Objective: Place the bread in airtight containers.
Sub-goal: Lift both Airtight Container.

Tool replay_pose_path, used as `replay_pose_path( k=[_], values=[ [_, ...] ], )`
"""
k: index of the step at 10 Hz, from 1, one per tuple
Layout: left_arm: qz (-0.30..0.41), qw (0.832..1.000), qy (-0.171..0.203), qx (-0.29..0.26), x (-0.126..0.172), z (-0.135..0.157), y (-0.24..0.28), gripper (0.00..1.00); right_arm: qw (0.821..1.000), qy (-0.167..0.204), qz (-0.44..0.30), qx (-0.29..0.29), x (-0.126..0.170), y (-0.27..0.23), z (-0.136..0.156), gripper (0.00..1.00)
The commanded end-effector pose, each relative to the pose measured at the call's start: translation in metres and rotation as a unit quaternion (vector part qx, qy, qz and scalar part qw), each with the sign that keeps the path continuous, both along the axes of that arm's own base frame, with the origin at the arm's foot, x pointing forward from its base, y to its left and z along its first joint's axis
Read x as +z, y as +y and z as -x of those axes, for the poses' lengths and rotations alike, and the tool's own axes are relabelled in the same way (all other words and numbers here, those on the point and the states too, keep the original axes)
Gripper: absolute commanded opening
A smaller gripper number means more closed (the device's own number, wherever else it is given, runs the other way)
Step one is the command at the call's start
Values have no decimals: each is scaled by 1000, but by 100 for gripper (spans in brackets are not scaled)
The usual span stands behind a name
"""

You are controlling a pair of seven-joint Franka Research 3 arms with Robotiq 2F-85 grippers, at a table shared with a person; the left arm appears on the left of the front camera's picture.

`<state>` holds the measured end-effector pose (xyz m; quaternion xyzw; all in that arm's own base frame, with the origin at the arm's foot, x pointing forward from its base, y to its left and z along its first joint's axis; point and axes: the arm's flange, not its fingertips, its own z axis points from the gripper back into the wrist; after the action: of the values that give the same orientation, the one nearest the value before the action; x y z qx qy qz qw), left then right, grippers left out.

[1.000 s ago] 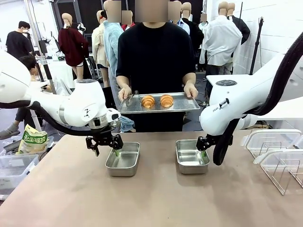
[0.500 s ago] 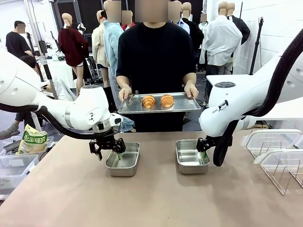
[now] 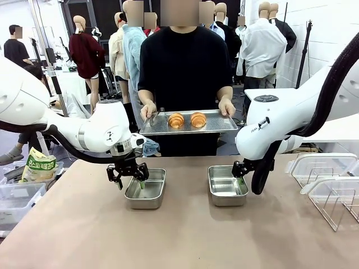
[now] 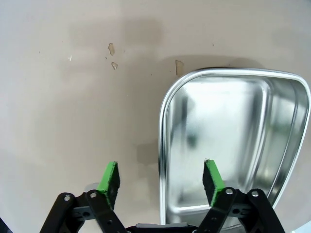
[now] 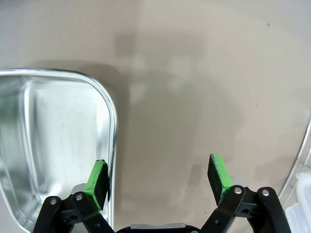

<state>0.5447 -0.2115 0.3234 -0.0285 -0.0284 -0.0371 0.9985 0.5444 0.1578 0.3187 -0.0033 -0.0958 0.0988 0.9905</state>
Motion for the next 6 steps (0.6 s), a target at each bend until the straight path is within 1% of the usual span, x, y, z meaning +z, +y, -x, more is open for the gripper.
replay_pose_path(
  k=[1, 2, 4, 5, 6],
  values=[
    [7, 1000, 10, 14, 1, -6, 4, 61, 1000, 10, -9, -15, -4, 9, -9, 100],
    [7, 1000, 9, 17, 1, -6, 6, 42, 1000, 16, -21, -9, -5, 10, -9, 86],
    [5, 1000, 9, 17, 1, -6, 8, 4, 999, 30, -21, -17, -8, 11, -9, 49],
    [5, 1000, 11, 16, 0, -6, 8, 0, 999, 34, -22, -20, -11, 10, -9, 31],
    [6, 1000, 12, 14, -1, -5, 8, 0, 999, 35, -22, -22, -12, 9, -8, 13]
  ],
)
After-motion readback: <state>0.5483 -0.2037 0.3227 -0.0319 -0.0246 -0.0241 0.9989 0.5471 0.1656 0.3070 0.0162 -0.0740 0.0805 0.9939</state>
